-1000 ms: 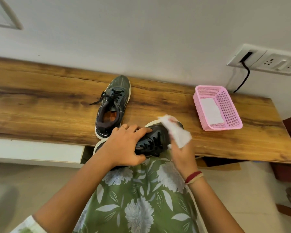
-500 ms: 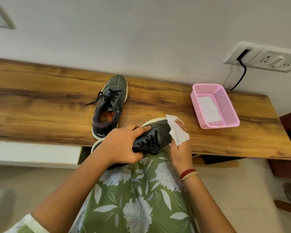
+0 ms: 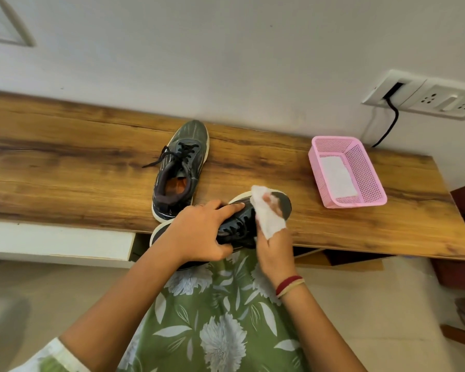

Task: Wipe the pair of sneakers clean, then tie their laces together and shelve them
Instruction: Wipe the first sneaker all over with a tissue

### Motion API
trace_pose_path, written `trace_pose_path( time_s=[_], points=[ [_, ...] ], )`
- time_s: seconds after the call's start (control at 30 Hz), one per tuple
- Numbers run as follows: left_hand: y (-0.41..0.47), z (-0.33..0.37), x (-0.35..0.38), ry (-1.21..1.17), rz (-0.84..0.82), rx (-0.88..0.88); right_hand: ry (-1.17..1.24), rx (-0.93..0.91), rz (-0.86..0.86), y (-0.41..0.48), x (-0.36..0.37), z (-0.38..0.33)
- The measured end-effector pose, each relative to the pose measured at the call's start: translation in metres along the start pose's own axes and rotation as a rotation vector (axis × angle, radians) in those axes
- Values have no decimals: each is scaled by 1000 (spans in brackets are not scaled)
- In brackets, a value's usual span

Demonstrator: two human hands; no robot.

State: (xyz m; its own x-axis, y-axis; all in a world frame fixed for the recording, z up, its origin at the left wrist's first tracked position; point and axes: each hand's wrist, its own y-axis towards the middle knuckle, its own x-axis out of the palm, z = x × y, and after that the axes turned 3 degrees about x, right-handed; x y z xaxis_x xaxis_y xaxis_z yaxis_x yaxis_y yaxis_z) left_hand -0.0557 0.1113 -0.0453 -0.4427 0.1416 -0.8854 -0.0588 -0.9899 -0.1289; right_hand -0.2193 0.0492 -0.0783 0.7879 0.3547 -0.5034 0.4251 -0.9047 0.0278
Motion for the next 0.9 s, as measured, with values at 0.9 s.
trace_pose_path(
  time_s=[0.9],
  points=[
    [5,-3,0,-26,8,-4,-445,-29,68,12,-12,21]
  ],
)
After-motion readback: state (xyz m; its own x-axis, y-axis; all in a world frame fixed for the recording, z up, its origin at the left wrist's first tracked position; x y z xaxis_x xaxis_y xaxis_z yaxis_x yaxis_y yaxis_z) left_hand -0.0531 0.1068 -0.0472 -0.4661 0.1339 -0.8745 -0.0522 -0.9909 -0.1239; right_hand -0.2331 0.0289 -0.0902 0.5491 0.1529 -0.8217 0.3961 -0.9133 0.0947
